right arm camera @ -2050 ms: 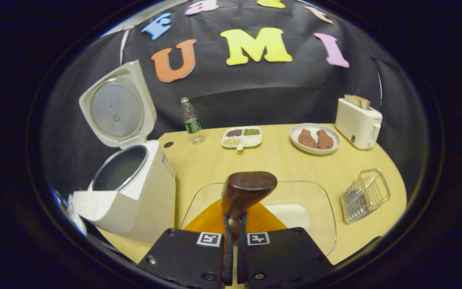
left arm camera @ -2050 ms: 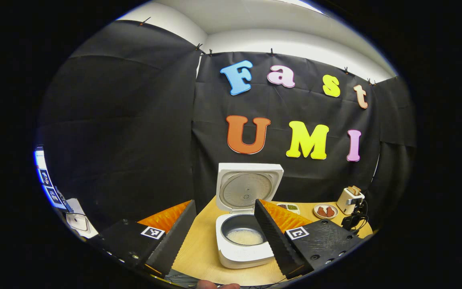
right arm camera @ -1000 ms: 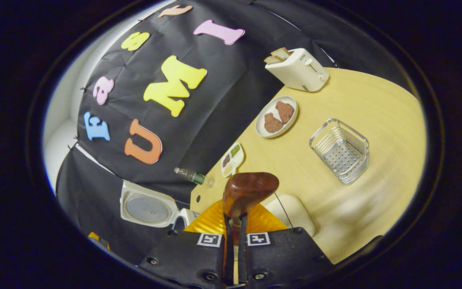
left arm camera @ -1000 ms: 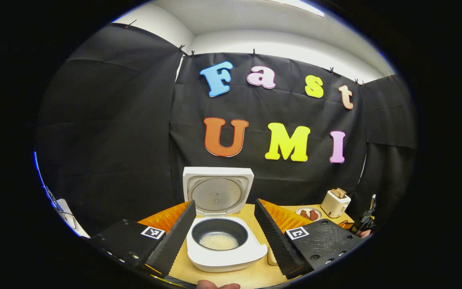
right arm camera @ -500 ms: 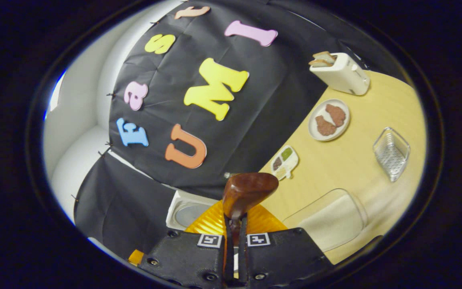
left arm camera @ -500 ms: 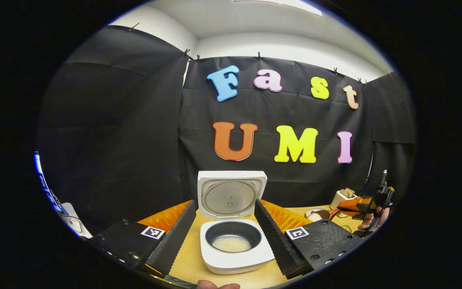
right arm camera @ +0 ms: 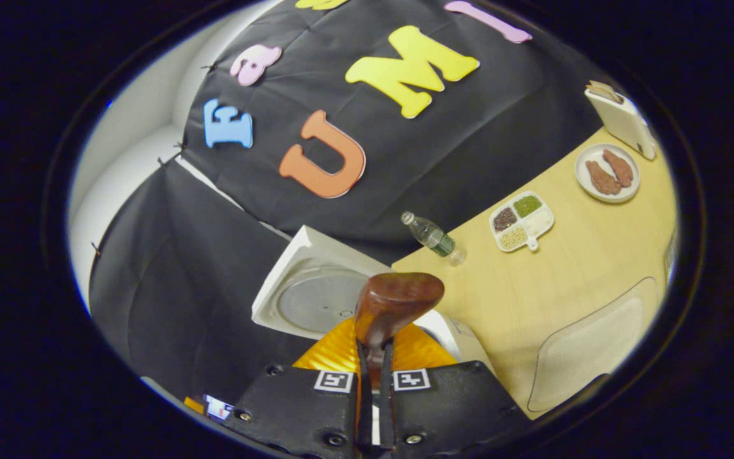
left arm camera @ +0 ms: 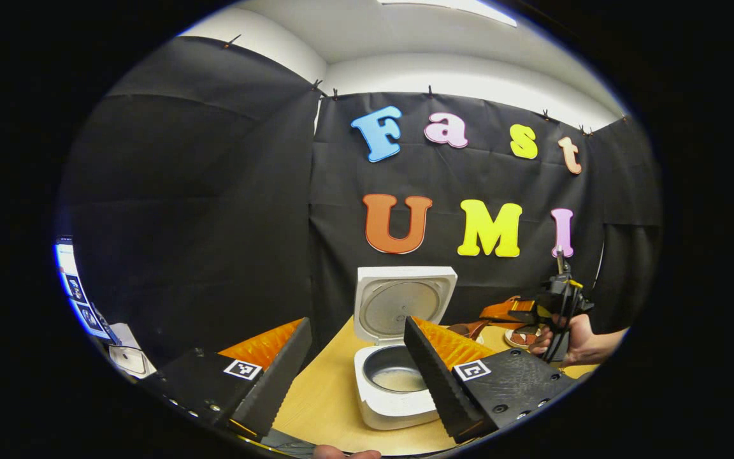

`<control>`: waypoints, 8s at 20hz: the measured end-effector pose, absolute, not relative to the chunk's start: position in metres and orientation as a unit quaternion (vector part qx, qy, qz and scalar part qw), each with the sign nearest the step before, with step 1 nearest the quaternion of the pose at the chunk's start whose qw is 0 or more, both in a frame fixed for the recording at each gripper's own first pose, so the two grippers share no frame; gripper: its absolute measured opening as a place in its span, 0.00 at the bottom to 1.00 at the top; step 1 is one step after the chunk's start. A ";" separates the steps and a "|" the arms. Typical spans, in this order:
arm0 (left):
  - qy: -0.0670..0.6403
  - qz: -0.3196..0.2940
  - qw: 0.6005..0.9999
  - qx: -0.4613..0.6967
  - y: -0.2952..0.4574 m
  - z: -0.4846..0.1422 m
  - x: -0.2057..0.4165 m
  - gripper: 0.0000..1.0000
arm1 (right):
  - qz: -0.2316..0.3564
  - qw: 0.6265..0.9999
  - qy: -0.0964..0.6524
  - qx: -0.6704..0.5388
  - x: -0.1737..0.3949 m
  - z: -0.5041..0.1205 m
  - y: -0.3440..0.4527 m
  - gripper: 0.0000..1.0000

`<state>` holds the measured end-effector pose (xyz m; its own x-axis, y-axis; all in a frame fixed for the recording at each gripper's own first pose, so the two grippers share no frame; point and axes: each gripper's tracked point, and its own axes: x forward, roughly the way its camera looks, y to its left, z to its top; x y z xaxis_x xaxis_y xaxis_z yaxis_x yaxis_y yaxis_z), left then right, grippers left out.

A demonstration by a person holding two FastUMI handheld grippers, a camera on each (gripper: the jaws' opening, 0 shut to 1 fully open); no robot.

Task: Close the left gripper, press the button to open the rice cooker; take a wooden spoon from the chopstick holder with the right hand, scoop a spoonful of rice and pour it into the rice cooker, then put the wooden spoon back into the chopstick holder.

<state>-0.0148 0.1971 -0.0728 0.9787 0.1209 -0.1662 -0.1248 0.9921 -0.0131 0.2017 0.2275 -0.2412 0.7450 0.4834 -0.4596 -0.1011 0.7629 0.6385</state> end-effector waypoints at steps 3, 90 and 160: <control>0.083 0.073 0.994 -0.015 0.215 -0.076 -0.022 0.94 | 0.162 0.900 0.326 0.240 0.213 -0.261 0.258 0.10; 0.134 -0.003 0.991 0.015 -0.043 -0.062 0.019 0.94 | -0.039 0.940 0.319 0.110 0.117 -0.334 -0.247 0.13; 0.495 0.044 0.860 -0.117 0.084 -0.255 0.108 0.96 | -0.058 0.977 0.203 0.034 -0.003 -0.151 -0.171 1.00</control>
